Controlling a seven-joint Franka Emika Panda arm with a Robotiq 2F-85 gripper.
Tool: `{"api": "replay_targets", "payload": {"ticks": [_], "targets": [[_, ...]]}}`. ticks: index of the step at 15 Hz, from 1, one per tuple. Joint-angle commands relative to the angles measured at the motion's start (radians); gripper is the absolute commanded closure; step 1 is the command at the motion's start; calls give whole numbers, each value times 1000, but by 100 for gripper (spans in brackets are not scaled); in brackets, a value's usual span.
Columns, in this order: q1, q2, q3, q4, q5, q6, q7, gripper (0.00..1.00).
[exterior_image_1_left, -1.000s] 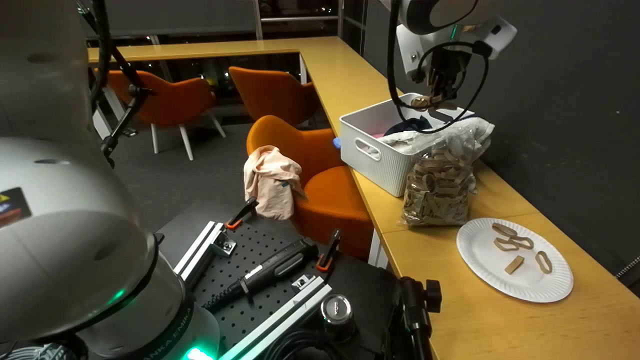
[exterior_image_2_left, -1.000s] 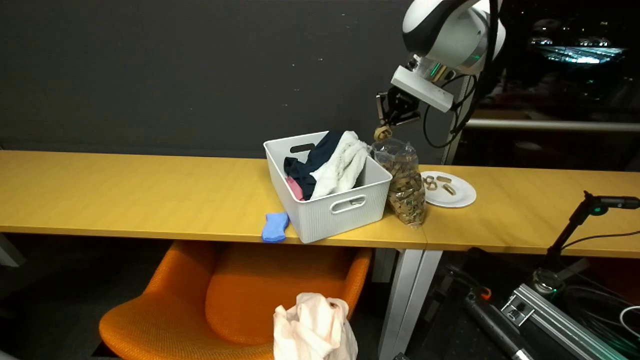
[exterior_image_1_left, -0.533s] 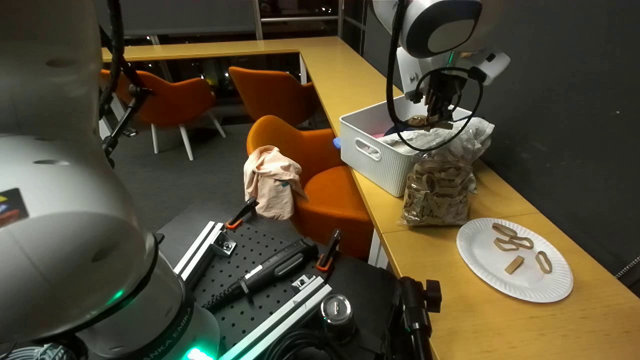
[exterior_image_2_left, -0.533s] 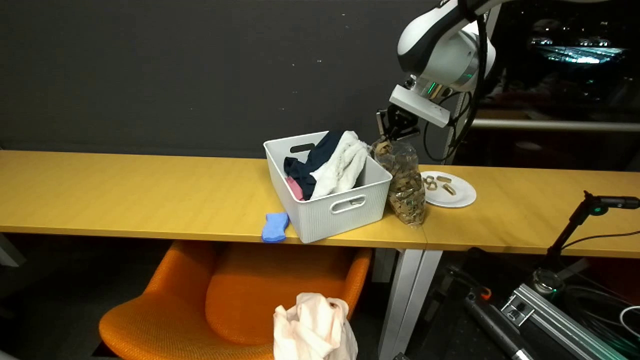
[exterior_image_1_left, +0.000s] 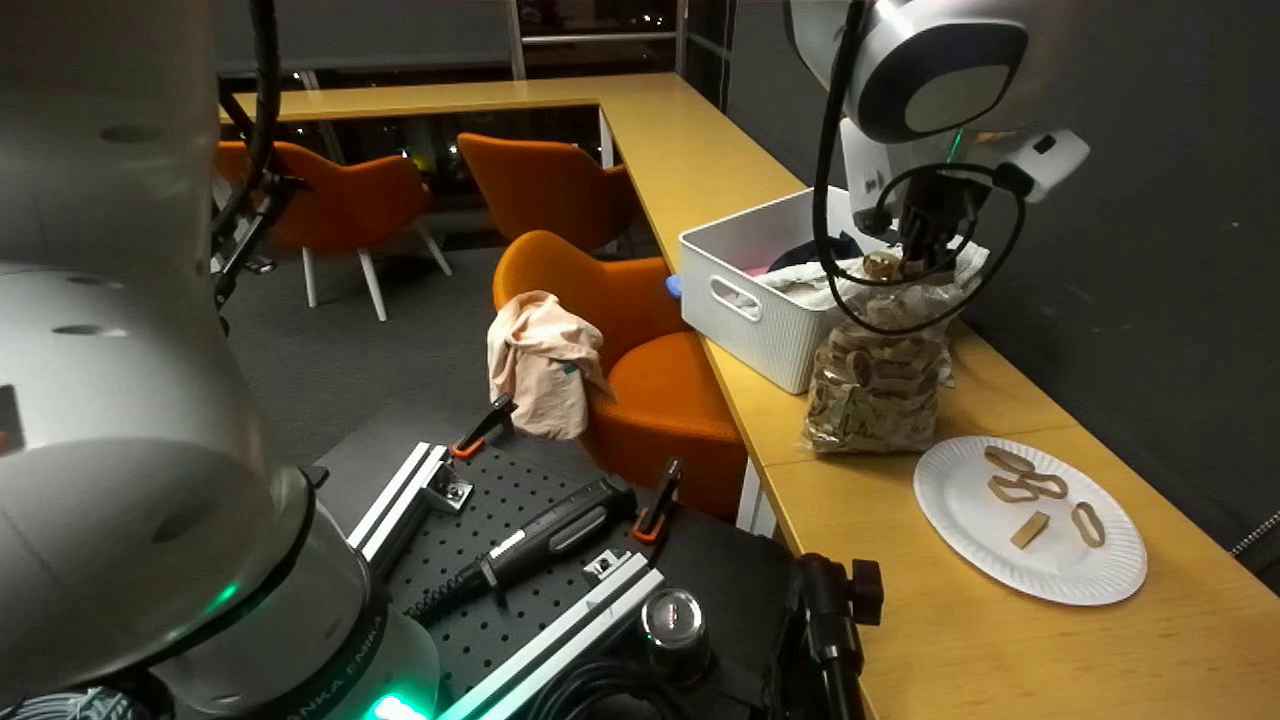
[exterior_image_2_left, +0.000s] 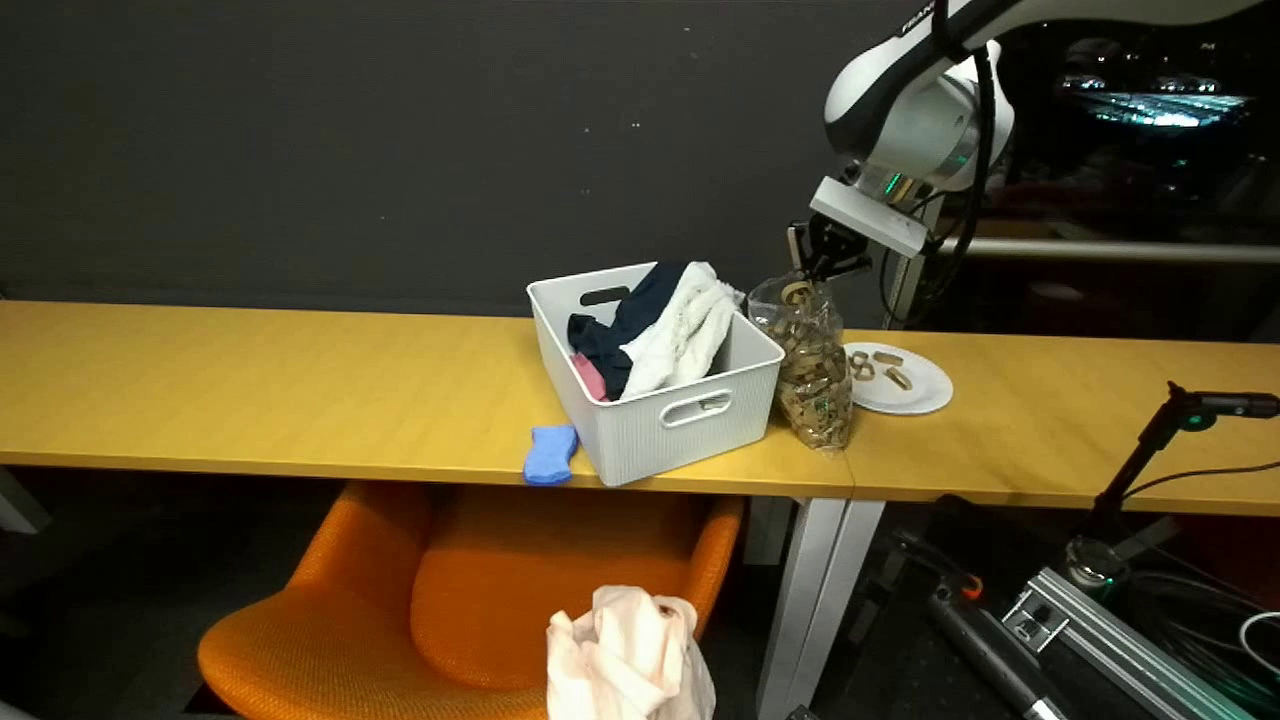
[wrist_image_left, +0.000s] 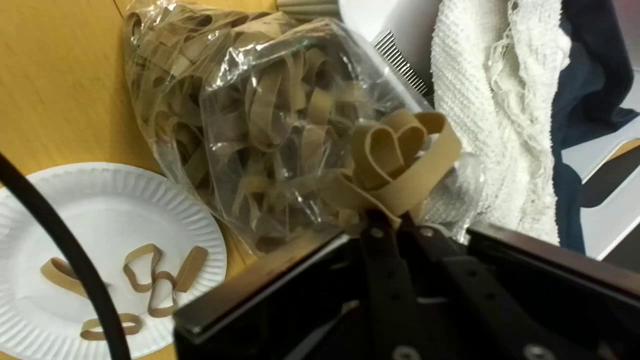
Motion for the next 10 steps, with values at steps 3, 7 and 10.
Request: {"api": "replay_targets", "payload": {"ticks": [3,7,10], "targets": [[10,17,-43,16,-41,7,45,99],[15,5,-60,14,-73,0,65,99],[24,12,-67,17,-102,-9,96,71]]}}
